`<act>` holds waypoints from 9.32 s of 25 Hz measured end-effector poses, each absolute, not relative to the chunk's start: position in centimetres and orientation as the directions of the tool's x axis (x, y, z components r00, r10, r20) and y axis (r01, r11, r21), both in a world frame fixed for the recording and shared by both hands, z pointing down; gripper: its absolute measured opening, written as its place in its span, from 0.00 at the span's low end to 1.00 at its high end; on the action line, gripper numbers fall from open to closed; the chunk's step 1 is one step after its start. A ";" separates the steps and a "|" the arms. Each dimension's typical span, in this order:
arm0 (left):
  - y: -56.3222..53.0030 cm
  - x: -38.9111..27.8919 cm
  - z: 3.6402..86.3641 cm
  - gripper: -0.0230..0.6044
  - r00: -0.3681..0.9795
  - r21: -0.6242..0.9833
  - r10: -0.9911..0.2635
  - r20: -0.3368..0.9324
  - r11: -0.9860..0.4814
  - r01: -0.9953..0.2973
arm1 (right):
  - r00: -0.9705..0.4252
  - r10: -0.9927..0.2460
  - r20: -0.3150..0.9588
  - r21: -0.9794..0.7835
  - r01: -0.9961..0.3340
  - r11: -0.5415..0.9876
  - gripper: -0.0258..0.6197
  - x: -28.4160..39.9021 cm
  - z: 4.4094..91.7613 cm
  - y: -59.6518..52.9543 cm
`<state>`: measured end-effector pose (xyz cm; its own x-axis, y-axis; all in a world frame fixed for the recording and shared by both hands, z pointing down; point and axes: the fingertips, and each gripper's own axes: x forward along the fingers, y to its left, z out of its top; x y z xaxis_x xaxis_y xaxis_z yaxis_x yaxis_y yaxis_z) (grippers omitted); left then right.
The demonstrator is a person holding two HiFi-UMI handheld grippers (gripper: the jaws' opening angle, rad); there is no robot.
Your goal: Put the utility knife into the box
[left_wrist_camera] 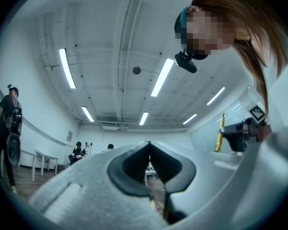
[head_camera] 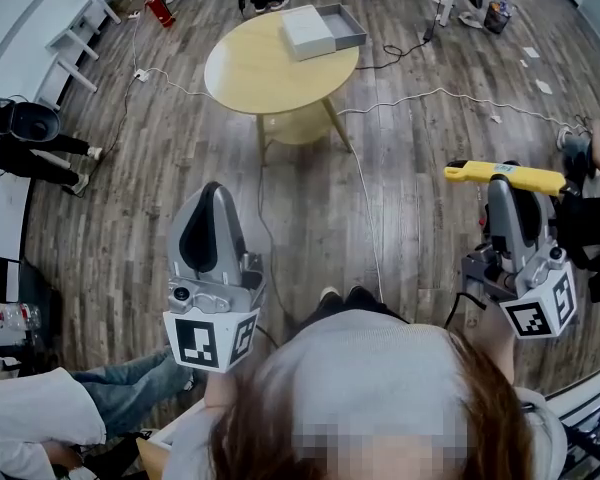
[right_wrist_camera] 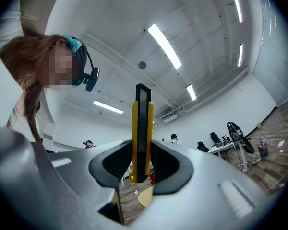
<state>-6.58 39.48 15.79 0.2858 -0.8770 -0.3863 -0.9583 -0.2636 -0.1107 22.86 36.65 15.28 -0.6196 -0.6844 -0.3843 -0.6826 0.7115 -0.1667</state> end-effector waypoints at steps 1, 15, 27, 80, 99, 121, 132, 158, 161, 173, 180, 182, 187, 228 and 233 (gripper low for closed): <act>39.6 -6.5 15.9 0.03 0.285 -0.111 -0.878 -0.385 -0.263 -0.958 | -0.618 -0.684 -0.387 -0.170 -0.681 0.712 0.23 23.1 15.3 36.7; 38.4 -3.8 16.9 0.03 0.255 -0.108 -0.902 -0.349 -0.231 -0.967 | -0.668 -0.645 -0.371 -0.186 -0.627 0.757 0.23 24.8 16.0 34.6; 35.9 -5.1 18.9 0.03 0.196 -0.095 -0.918 -0.345 -0.174 -0.980 | -0.672 -0.646 -0.361 -0.187 -0.627 0.756 0.23 24.9 18.0 31.2; -15.6 -12.2 20.8 0.03 0.264 -0.121 -0.917 -0.299 -0.238 -0.964 | -0.722 -0.679 -0.135 -0.333 -0.612 0.717 0.23 13.4 23.2 -20.2; -20.7 -16.4 23.8 0.03 0.258 -0.043 -0.938 -0.232 -0.255 -0.966 | -0.728 -0.620 0.295 -0.300 -0.686 0.663 0.22 8.2 34.6 -29.6; -23.2 -15.8 27.5 0.03 0.304 -0.052 -0.944 -0.131 -0.299 -0.953 | -0.641 -0.193 0.743 -0.393 -0.651 0.650 0.22 3.4 47.2 -33.8; -23.4 -15.9 28.5 0.03 0.291 -0.016 -0.949 -0.123 -0.291 -0.957 | -0.548 0.033 0.836 -0.466 -0.677 0.569 0.22 3.3 52.2 -34.1; -24.1 -16.0 28.8 0.03 0.279 -0.011 -0.954 -0.104 -0.280 -0.960 | -0.282 0.322 0.904 -0.415 -0.759 0.502 0.22 4.1 60.5 -34.8; -24.3 -16.0 29.0 0.03 0.277 -0.007 -0.956 -0.099 -0.277 -0.961 | -0.254 0.331 0.909 -0.401 -0.751 0.525 0.22 3.9 61.5 -34.7; -23.5 -16.3 30.0 0.03 0.253 0.007 -0.966 -0.059 -0.254 -0.967 | -0.226 0.315 0.922 -0.367 -0.769 0.523 0.23 3.3 63.5 -34.3; -23.9 -16.3 30.5 0.03 0.250 0.033 -0.967 -0.047 -0.252 -0.967 | -0.220 0.319 0.922 -0.362 -0.782 0.507 0.22 3.6 64.3 -34.5; -23.8 -16.5 30.5 0.03 0.251 0.033 -0.967 -0.045 -0.252 -0.967 | -0.216 0.318 0.923 -0.357 -0.789 0.500 0.22 3.6 64.5 -34.4; -23.7 -16.5 30.6 0.03 0.244 0.027 -0.969 -0.045 -0.246 -0.969 | -0.215 0.328 0.920 -0.362 -0.789 0.497 0.22 3.6 65.0 -34.1; -23.9 -17.5 30.7 0.03 0.235 0.038 -0.972 -0.025 -0.236 -0.971 | -0.167 0.338 0.926 -0.330 -0.793 0.513 0.23 3.6 65.9 -34.5; -23.9 -17.5 30.7 0.03 0.232 0.036 -0.972 -0.024 -0.233 -0.972 | -0.159 0.340 0.927 -0.328 -0.784 0.527 0.23 3.7 65.9 -34.6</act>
